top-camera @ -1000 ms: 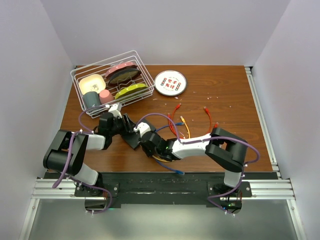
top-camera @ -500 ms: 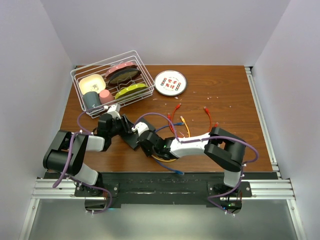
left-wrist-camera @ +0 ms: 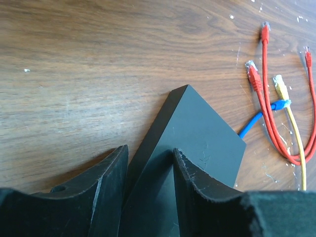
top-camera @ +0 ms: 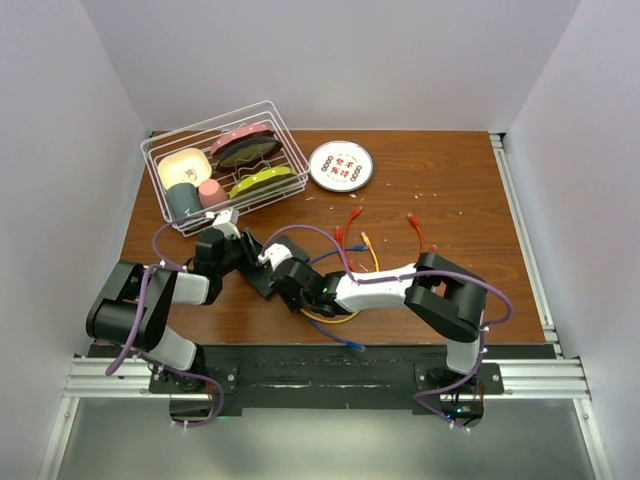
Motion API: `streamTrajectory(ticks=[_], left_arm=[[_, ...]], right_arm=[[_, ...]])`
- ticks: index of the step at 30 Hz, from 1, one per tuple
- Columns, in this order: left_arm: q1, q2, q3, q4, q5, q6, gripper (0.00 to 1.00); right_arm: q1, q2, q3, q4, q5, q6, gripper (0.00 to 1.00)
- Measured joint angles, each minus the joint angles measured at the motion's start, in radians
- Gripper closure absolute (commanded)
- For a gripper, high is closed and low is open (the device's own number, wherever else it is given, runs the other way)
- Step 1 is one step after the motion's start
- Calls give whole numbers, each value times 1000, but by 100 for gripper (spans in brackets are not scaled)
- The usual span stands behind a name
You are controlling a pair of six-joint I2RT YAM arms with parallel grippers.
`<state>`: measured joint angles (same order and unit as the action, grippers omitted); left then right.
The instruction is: Insert the plug into the switch port
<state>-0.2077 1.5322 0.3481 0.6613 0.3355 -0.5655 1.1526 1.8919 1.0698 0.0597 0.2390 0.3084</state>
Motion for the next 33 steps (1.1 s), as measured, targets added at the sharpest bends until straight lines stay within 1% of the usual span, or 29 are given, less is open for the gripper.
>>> streamTrajectory(ticks=[2,3,6,14,21,23,24,25,28,33], left_arm=[[-2,0,-2,6,-11,0,90],[-4,0,-4,11,-15,0,94],[-6,2,-10,26,-27,0,100],[-8,14,-29,76,-58,0,100],[-14,16,-31,113,-76,-6,100],[-37,8,-29,156,-48,-35,100],[-59,2,-31,137,13,-60,100],[-94,3,-44,151,34,-73,100],[-94,17,-49,139,43,-124,100],[-93,15,-54,136,40,-149,100]], right_arm=[[-2,3,4,0,-9,-11,100],[-4,4,5,1,-15,-16,100],[-8,8,8,8,-33,-36,100],[-19,26,32,9,-75,-67,100],[-25,48,64,2,-95,-61,100],[-28,68,82,28,-105,-50,100],[-31,86,92,68,-95,-47,100],[-42,108,104,93,-93,-46,100],[-46,110,105,105,-96,-47,100],[-47,109,105,107,-97,-45,100]])
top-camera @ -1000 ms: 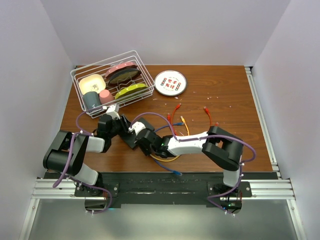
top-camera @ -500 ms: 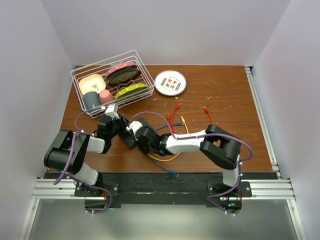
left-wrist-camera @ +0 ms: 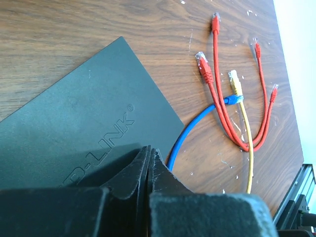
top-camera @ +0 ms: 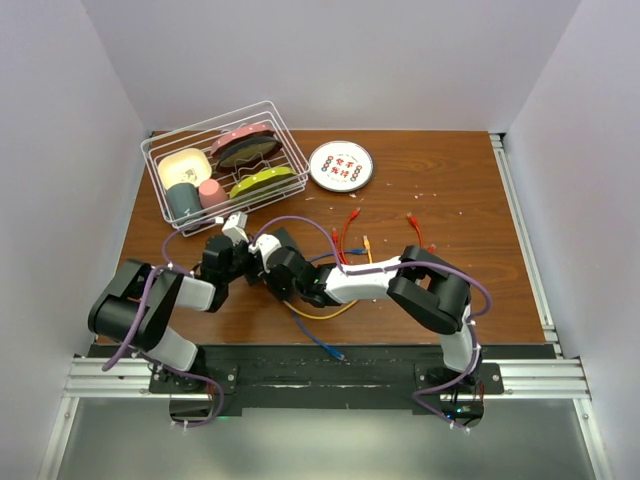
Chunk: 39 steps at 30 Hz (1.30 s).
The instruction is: Insert the plug into the switch port
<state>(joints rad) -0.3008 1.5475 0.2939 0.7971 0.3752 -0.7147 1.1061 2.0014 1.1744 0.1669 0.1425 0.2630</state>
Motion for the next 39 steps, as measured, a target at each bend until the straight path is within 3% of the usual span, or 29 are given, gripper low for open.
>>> streamTrajectory(ticks=[3,8,11,16,21,27,32,39], left_arm=[[0,-6,1,-8,-5,-5,95],[-6,-56,11,-83,-14,-7,72],[-19,-112,22,-164,-28,-5,62],[-41,-183,57,-308,-64,1,53],[-53,-204,100,-404,-78,16,45],[-61,-207,171,-520,-92,90,39],[-61,-218,228,-599,-113,165,33],[-75,-226,290,-621,-122,238,33]], right_arm=[[0,-3,-8,11,-1,0,100],[-1,-19,-50,71,-5,9,75],[-6,-47,-84,92,-14,24,65],[-26,-87,-125,92,-7,52,49],[-50,-145,-171,79,20,81,25],[-58,-303,-232,18,82,114,4],[-95,-436,-246,-29,102,145,1],[-290,-604,-336,-83,76,213,2]])
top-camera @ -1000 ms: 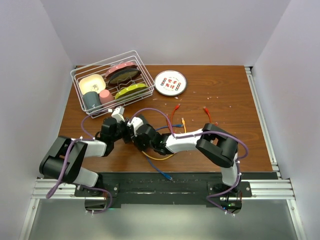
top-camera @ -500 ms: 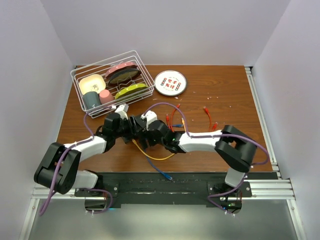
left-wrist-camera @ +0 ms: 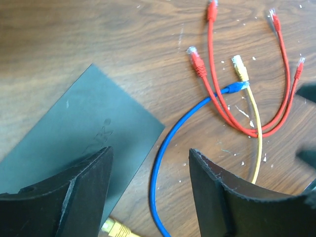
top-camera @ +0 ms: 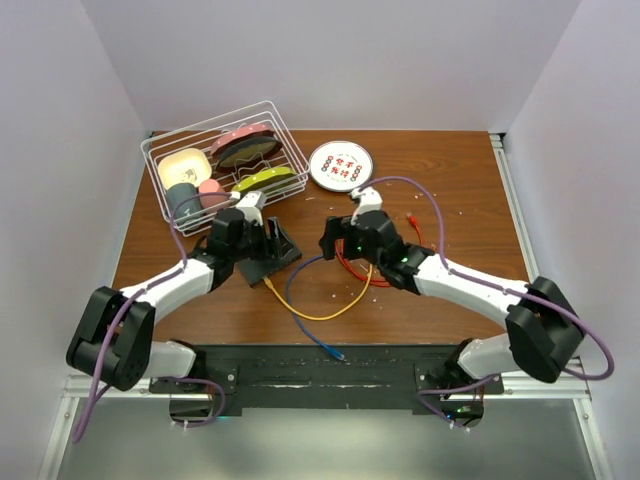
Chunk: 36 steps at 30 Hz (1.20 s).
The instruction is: Insert the plug into the switch port
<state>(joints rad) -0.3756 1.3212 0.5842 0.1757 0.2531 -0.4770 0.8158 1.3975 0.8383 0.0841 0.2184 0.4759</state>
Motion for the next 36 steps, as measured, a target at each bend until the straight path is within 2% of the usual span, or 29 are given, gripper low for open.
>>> streamTrajectory(ticks=[7,11,12,15,18,20,26,36], left_arm=[[-111,128,147,-9,-23,41,37],[-153,219,233,-15,-28,48,37],[-154,225,239,-18,-31,47,37],[-155,227,248,-28,-43,47,37],[-155,222,250,-42,-56,47,37],[-155,210,250,-56,-68,47,37],[-155,150,248,-93,-97,47,37],[-155,120,191,-101,-112,47,37]], right_arm=[[-136,-66,-56,-48,-49,45,7],[-151,-53,-64,-61,-53,48,12],[-151,-43,-64,-59,-53,48,16],[-150,44,-42,-53,-53,44,25],[-151,174,12,-52,-53,40,26],[-156,259,60,-55,-53,37,34],[-162,397,180,-62,-52,11,35],[-162,360,161,-80,-42,-31,35]])
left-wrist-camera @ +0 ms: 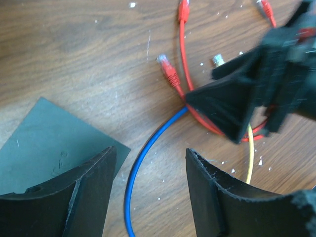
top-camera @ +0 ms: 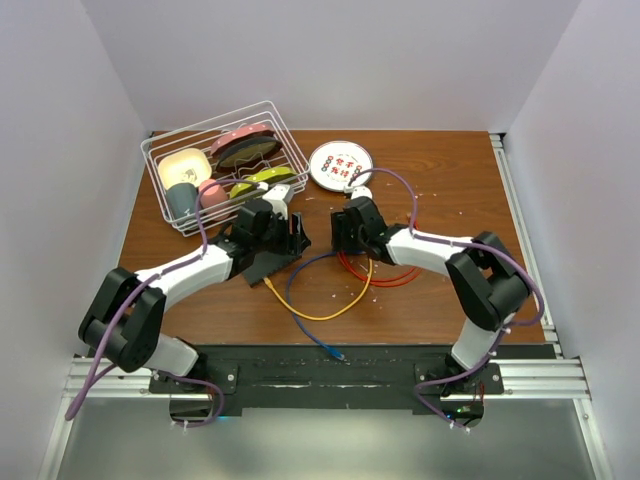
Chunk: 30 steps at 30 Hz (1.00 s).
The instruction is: Insert the plug into the switch port
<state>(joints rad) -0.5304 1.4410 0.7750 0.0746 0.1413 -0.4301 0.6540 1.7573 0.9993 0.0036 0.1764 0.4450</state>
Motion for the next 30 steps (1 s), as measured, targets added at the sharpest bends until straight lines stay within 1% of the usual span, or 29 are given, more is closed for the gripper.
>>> streamTrajectory(ticks=[7,11,18,26,30], left_arm=[[0,0,-6,-4,5,3,37],[0,0,-9,-2,13,5,38],[0,7,-20,-3,25,6,38],[0,7,-35,-1,34,7,39],[0,8,-51,0,38,6,39]], right_arm=[[0,-119,-31,-51,53,-27,35],[0,-147,-61,-61,63,-55,39],[11,-145,-74,-85,53,-91,40],[19,-79,-60,-137,152,-145,39],[20,-62,-49,-146,175,-165,39]])
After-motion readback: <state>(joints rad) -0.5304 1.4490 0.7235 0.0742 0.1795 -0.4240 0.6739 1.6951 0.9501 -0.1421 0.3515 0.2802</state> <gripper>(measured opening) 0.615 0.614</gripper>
